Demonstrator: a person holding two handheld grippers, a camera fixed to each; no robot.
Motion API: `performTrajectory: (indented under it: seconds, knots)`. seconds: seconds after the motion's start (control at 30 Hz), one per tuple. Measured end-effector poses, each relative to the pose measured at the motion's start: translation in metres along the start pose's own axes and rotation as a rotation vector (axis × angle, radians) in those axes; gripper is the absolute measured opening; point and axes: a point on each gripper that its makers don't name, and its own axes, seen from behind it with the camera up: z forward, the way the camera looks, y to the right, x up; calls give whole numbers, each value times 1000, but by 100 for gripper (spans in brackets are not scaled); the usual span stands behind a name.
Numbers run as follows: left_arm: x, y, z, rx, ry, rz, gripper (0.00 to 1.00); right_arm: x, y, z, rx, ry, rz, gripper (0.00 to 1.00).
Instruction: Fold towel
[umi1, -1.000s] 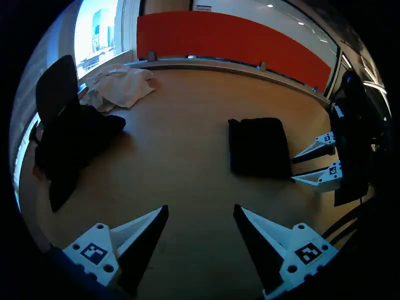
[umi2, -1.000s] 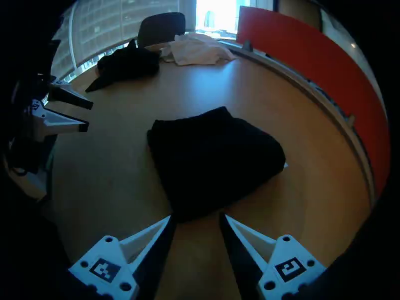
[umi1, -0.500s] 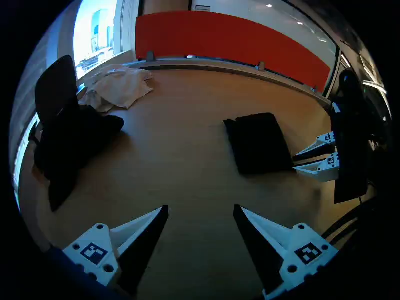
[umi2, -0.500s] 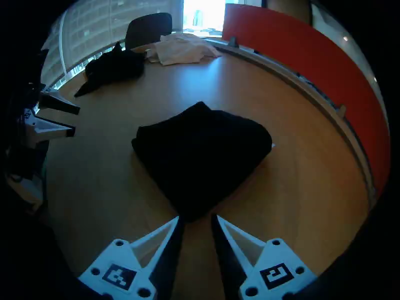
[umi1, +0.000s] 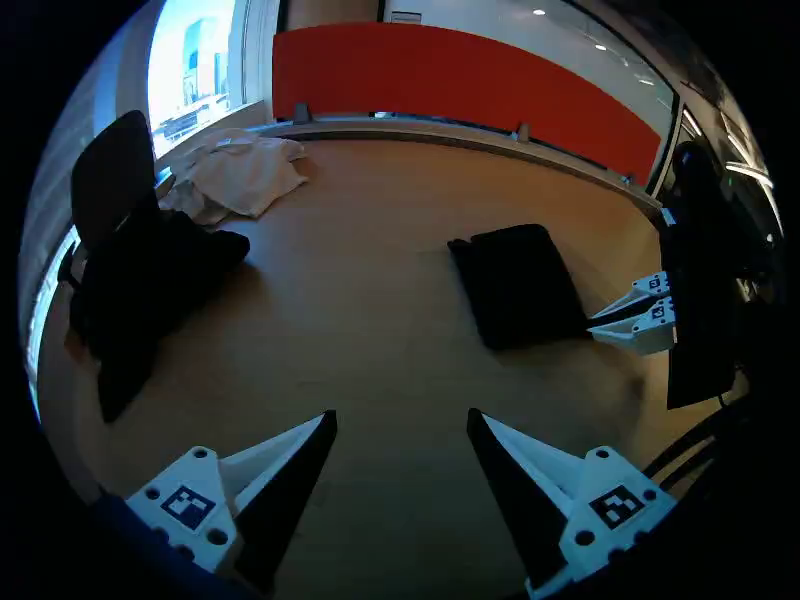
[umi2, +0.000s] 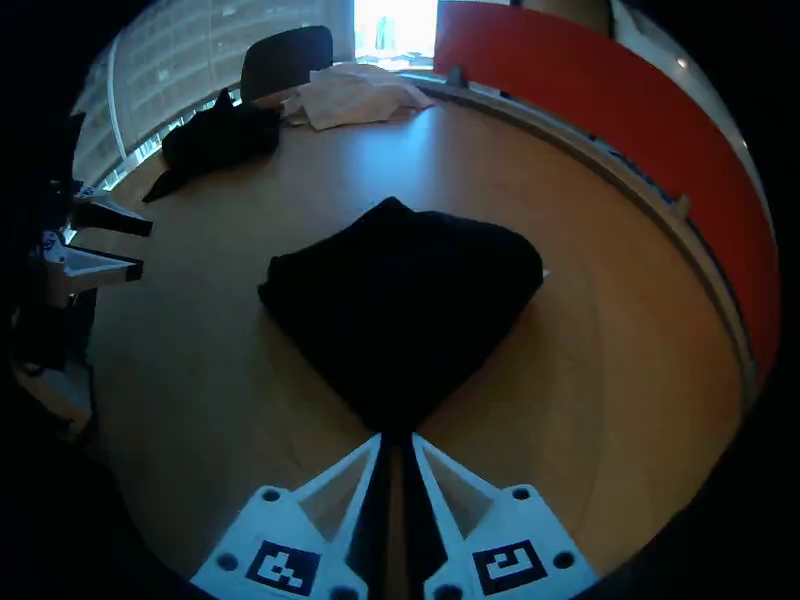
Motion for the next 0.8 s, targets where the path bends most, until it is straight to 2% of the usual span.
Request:
performTrajectory:
  seconds: [0.47,0.8]
  knots:
    - [3,2,2,-7,4,7,97,8,1,-10,6,35,-2,5]
    - [10,1,5,-5,13,17,97,52,9,-32,-3,130,-17,5]
